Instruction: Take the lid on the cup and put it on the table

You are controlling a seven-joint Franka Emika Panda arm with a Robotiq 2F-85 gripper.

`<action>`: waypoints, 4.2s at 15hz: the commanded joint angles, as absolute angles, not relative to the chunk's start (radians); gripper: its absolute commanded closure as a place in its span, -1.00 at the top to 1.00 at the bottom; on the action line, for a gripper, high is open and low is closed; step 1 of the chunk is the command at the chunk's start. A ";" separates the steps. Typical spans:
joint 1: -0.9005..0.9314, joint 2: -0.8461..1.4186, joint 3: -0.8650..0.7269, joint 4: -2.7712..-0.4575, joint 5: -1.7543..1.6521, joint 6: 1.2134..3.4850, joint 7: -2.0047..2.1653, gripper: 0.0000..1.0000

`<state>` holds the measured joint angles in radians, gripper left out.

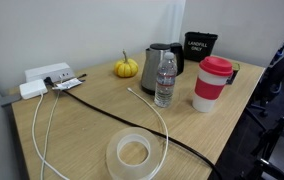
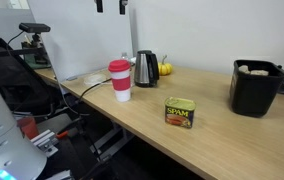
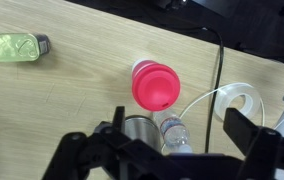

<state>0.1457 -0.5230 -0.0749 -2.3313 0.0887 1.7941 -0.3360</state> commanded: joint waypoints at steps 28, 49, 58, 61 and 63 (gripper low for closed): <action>0.137 -0.500 -0.044 -2.456 0.122 1.903 -0.327 1.00; 0.145 -0.349 0.084 -2.667 0.068 2.375 -0.114 1.00; 0.143 -0.318 0.092 -2.676 0.017 2.427 -0.067 1.00; 0.146 -0.313 0.093 -2.678 0.019 2.452 -0.063 0.46; 0.146 -0.312 0.095 -2.676 0.018 2.466 -0.060 0.23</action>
